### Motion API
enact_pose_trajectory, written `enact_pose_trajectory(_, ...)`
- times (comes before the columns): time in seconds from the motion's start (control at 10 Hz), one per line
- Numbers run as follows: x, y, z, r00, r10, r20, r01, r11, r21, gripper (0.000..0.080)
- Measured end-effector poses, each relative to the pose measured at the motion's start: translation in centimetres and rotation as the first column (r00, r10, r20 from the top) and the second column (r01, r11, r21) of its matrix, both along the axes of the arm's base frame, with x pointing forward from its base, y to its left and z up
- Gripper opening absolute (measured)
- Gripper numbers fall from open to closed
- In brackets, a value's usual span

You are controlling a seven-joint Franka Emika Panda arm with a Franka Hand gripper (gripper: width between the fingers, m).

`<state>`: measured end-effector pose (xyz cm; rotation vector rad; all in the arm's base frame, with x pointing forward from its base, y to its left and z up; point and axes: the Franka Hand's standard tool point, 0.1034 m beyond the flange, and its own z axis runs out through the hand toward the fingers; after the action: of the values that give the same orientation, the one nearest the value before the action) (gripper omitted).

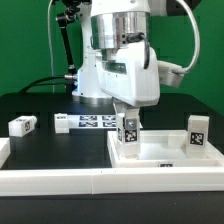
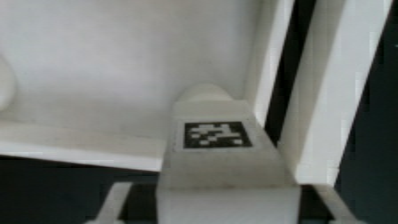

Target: Assemble square table

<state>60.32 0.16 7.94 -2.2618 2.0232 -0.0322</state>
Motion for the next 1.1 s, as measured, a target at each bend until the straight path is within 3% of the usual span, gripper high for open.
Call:
enact_pose_trajectory(0.3,0.01,0.09,-0.02,0.981,-0.194,-0.013,0.194,0.980,0.032,0.0291)
enact_pose_trajectory(0.5,0.02,0.11,-0.02,0.985,-0.173,-0.011,0.174,0.984,0.031,0.0291)
enact_pose_trajectory(0.6,0.01,0.14,-0.04,0.987,-0.157,-0.010,0.158,0.987,0.029,0.0358)
enact_pose_trajectory(0.7,0.01,0.18,-0.04,0.993,-0.117,-0.006,0.117,0.993,0.026,0.0498)
enact_pose_trajectory(0.8,0.03,0.37,-0.01,0.999,-0.044,0.001,0.044,0.999,0.021,0.0498)
enact_pose_trajectory(0.9,0.04,0.56,-0.01,0.995,0.104,0.013,-0.104,0.995,0.008,0.0616)
enact_pose_trajectory(1.1,0.07,0.84,-0.02,0.968,0.249,0.026,-0.249,0.968,-0.006,0.0639)
